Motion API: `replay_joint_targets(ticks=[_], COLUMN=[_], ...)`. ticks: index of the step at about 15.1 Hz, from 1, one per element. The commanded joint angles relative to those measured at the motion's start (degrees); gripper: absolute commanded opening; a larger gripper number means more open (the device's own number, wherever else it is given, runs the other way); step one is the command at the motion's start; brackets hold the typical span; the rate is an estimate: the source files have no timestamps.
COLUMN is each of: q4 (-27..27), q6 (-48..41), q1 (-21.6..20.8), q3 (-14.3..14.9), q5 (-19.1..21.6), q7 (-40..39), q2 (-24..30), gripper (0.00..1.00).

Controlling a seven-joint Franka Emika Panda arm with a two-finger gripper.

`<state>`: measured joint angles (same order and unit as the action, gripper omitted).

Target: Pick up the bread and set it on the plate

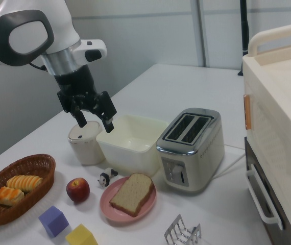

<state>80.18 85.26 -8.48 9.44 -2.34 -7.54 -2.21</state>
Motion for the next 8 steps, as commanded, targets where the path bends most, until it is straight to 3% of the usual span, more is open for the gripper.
replay_joint_targets(ticks=[1,8], q4=[-0.11,-0.11], q6=[-1.33,-1.32], q1=[-0.31,-0.4], q3=[0.32,0.32], q5=[0.93,0.41], q7=[0.86,0.86], q2=[0.72,0.63], gripper=[1.0,1.0])
